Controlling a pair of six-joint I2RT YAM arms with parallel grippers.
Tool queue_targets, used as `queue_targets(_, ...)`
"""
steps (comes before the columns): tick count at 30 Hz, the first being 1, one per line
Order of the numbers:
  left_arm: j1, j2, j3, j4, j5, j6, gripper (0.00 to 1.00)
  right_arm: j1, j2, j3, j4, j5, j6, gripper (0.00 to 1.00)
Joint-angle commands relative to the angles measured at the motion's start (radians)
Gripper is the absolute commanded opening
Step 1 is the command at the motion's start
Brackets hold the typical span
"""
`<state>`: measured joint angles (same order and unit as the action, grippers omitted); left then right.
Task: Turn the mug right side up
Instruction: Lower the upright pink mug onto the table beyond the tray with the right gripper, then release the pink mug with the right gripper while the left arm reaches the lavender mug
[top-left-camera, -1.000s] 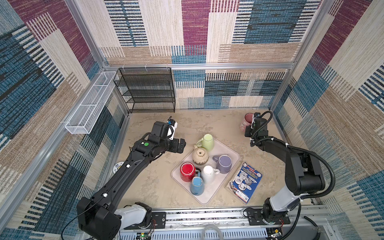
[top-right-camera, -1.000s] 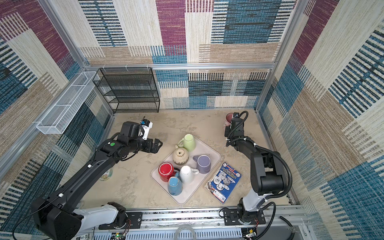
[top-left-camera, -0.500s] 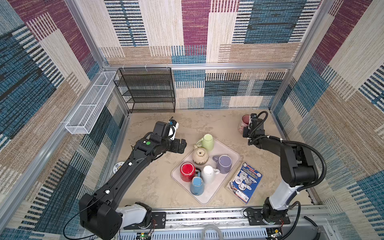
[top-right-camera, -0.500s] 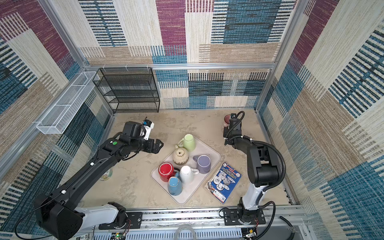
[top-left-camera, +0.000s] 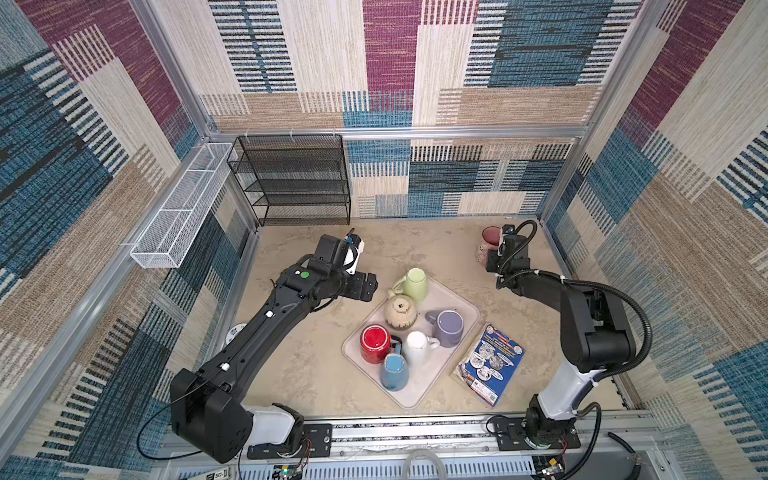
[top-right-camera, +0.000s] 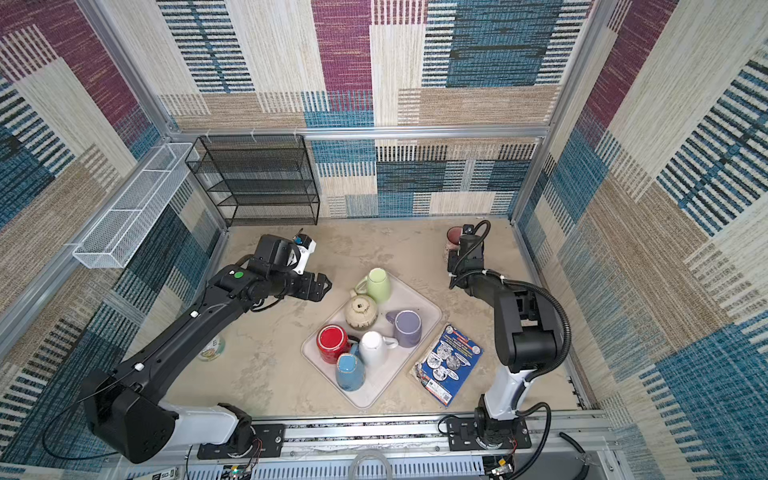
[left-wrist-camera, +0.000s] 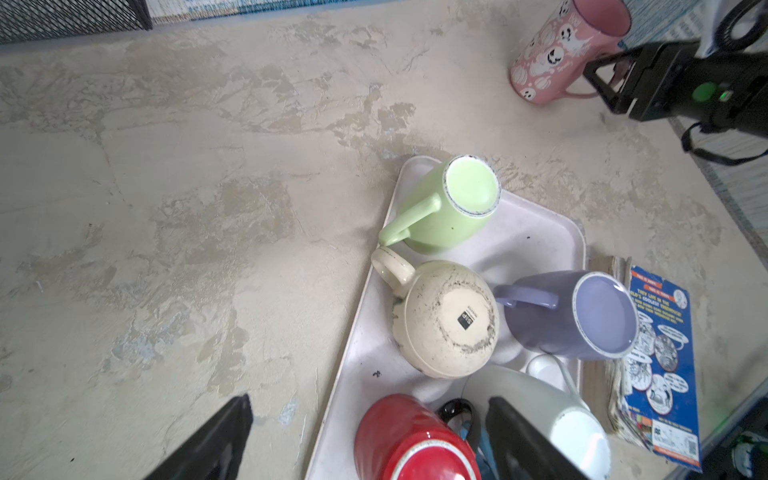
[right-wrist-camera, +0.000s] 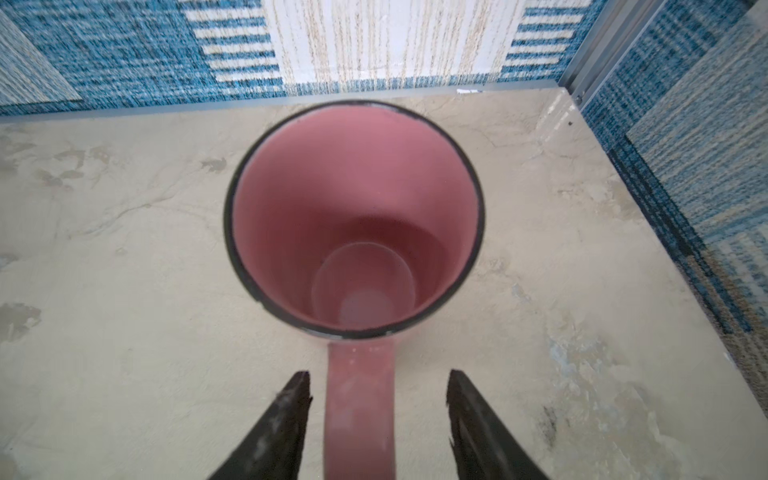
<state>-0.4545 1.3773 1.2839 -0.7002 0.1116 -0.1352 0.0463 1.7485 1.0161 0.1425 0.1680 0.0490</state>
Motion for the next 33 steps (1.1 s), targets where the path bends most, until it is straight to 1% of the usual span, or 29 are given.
queue_targets(1,-0.005,0.03,0.045,-0.039,0.028,0.067,0.88,0.002,-0.054,-0.015,0.013,-0.004,0.032,0.59)
queue_targets(3,-0.01,0.051,0.068,-0.038,0.119,0.124,0.81,0.002,-0.105,-0.035,0.015,-0.018,0.046,0.61)
queue_targets(5,-0.032,0.074,0.089,-0.04,0.155,0.162,0.74,0.002,-0.168,-0.049,0.011,-0.052,0.068,0.62)
queue_targets(7,-0.063,0.089,0.106,-0.039,0.156,0.205,0.73,0.003,-0.239,-0.068,0.011,-0.084,0.089,0.63)
queue_targets(10,-0.133,0.107,0.132,-0.056,0.134,0.301,0.72,0.003,-0.348,-0.107,0.011,-0.149,0.127,0.66)
queue_targets(12,-0.179,0.122,0.152,-0.073,0.121,0.369,0.7,0.003,-0.412,-0.131,0.014,-0.219,0.158,0.67)
queue_targets(16,-0.243,0.159,0.197,-0.075,0.151,0.511,0.65,0.003,-0.525,-0.208,0.053,-0.405,0.251,0.69)
queue_targets(19,-0.268,0.197,0.234,-0.076,0.172,0.6,0.65,0.002,-0.605,-0.269,0.087,-0.519,0.312,0.7)
queue_targets(21,-0.28,0.22,0.242,-0.074,0.2,0.674,0.66,0.003,-0.659,-0.299,0.087,-0.559,0.331,0.7)
queue_targets(25,-0.314,0.279,0.256,-0.076,0.218,0.827,0.69,0.003,-0.784,-0.352,0.062,-0.623,0.356,0.7)
queue_targets(29,-0.33,0.352,0.302,-0.075,0.237,0.897,0.7,0.003,-0.874,-0.38,0.001,-0.638,0.373,0.7)
queue_targets(33,-0.344,0.429,0.358,-0.089,0.263,0.972,0.7,0.003,-0.913,-0.401,-0.035,-0.684,0.394,0.7)
